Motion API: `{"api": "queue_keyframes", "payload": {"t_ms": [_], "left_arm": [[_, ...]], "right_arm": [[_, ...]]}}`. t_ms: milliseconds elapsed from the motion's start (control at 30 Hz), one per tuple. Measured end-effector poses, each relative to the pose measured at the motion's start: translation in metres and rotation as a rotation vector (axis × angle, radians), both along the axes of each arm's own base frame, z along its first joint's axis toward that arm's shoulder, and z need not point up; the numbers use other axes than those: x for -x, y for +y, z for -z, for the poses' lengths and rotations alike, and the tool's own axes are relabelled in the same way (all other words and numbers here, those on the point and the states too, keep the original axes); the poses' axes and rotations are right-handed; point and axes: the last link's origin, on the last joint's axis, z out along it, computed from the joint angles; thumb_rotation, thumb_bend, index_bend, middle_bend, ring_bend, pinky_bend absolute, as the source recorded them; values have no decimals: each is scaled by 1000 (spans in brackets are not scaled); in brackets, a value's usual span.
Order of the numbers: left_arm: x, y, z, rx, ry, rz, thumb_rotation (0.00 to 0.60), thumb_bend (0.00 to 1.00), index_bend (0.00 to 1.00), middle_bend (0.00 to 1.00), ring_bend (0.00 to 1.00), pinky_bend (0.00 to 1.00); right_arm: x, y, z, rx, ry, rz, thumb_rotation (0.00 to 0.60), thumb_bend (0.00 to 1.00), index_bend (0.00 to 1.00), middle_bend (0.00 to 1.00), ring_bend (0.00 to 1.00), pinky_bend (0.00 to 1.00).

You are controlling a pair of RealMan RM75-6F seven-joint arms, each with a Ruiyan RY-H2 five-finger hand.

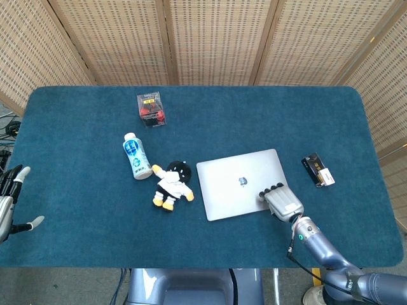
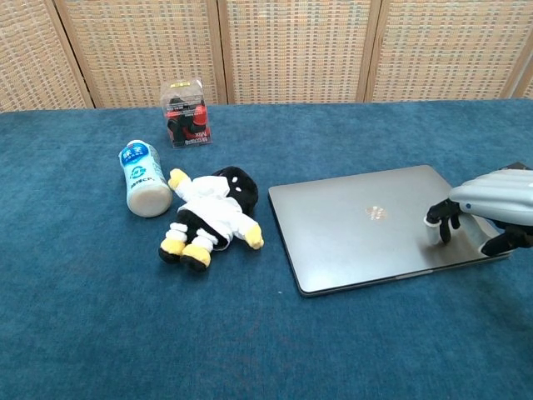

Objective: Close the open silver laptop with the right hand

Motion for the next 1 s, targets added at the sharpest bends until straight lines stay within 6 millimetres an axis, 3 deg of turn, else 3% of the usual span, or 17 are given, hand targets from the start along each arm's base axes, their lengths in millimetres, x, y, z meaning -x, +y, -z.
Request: {"api": "queue_keyframes", "payload": {"t_ms": [300, 433, 500, 533, 600, 700, 800, 1000], "left_arm": [[0, 1, 0, -1, 0, -3, 600, 0, 0, 0, 0, 0], [0, 1, 0, -1, 0, -3, 600, 0, 0, 0, 0, 0], [0, 1, 0, -3, -1, -3, 600, 0, 0, 0, 0, 0], [1, 1, -1, -4, -3, -3, 600, 0, 0, 0, 0, 0], [0, 0, -1, -6, -5, -2, 600, 0, 0, 0, 0, 0], [0, -1, -3, -10, -10, 2, 600, 0, 0, 0, 0, 0], [0, -2, -4, -12, -14, 7, 600, 0, 0, 0, 0, 0], [-4, -6, -7, -13, -16, 42, 600, 0, 0, 0, 0, 0]], "right_arm": [[-9, -1, -9, 31, -28, -24, 600, 1000, 348, 370, 312, 246], [-20, -3, -27, 73, -68, -54, 600, 1000, 344, 346, 290, 246], [-27, -4, -40, 111, -93, -76, 600, 976, 256, 262, 222, 246], [-29, -5, -46, 130, -107, -85, 600, 913, 206, 218, 185, 245], [-35, -6, -59, 179, -144, -112, 600, 546, 72, 78, 63, 207], [-39, -4, -80, 270, -206, -155, 600, 143, 3, 1, 0, 97], [-35, 2, -103, 369, -287, -179, 600, 5, 0, 0, 0, 17], [-5, 31, -140, 522, -399, -158, 600, 0, 0, 0, 0, 0]]}}
